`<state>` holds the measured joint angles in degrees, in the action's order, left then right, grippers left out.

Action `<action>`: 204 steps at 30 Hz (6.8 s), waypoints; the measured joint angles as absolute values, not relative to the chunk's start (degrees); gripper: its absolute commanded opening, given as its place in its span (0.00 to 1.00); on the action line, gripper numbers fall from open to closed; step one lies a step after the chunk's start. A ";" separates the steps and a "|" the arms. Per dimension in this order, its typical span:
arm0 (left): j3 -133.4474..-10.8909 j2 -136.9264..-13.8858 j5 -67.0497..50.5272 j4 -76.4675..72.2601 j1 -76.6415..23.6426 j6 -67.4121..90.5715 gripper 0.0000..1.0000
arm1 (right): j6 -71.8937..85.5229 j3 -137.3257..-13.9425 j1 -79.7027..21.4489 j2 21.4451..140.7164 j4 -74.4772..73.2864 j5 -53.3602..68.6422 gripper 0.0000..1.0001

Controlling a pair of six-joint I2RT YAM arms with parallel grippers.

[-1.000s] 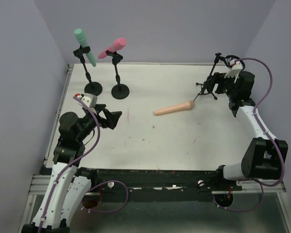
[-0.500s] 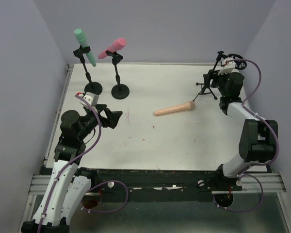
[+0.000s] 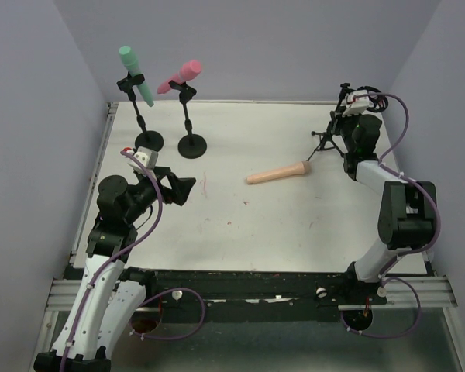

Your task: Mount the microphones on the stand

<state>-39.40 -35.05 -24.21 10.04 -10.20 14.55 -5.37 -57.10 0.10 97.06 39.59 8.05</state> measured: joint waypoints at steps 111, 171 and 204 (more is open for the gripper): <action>-53.23 -65.60 -30.89 16.62 -24.38 10.79 0.98 | -60.05 -57.10 6.09 69.38 -59.05 59.86 0.88; -61.47 -62.43 -22.39 29.04 -34.96 -1.26 0.98 | -102.32 -84.38 9.98 114.24 -57.10 57.25 1.00; -38.76 -34.76 -9.17 18.02 -34.94 -6.44 0.98 | -85.67 -87.02 -1.54 121.45 -42.00 45.08 0.78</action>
